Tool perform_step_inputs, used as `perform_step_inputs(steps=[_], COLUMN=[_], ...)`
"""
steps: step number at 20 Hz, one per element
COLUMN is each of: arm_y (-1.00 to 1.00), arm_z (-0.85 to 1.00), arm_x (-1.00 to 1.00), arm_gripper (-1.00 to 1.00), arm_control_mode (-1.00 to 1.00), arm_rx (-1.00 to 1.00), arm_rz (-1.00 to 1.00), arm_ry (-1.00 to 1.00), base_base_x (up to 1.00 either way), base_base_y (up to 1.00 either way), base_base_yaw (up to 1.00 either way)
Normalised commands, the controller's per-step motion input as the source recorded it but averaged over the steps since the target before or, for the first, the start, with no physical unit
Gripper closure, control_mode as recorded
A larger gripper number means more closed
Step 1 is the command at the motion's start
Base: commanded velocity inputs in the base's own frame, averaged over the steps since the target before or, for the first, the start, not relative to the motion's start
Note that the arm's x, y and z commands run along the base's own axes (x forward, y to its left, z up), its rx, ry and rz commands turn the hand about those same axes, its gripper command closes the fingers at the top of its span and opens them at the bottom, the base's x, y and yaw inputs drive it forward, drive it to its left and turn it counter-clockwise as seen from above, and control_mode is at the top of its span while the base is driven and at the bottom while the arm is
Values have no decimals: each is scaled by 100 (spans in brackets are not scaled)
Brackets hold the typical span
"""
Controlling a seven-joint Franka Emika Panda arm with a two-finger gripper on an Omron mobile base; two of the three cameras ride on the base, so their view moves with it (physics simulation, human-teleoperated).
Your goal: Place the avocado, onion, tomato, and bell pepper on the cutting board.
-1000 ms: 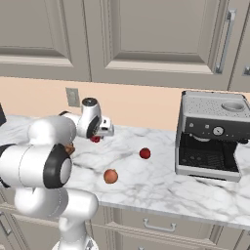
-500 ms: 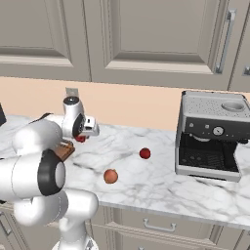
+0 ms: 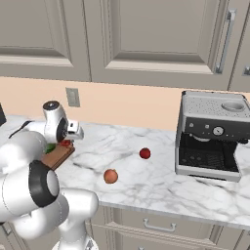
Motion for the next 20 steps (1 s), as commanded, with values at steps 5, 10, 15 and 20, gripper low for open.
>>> perform_step_inputs(steps=[5,10,15,20], arm_y=[60,59,54,32], arm_z=[-4,-10,-17,-22], arm_x=[-32,-36,-25,-1], arm_gripper=[100,100,100,100], arm_control_mode=[-100,-100,-100,-100], arm_rx=[0,0,0,0], arm_rz=[0,0,0,0], arm_ry=[0,0,0,0], base_base_x=[0,0,0,0], base_base_y=[0,0,0,0], base_base_yaw=[0,0,0,0])
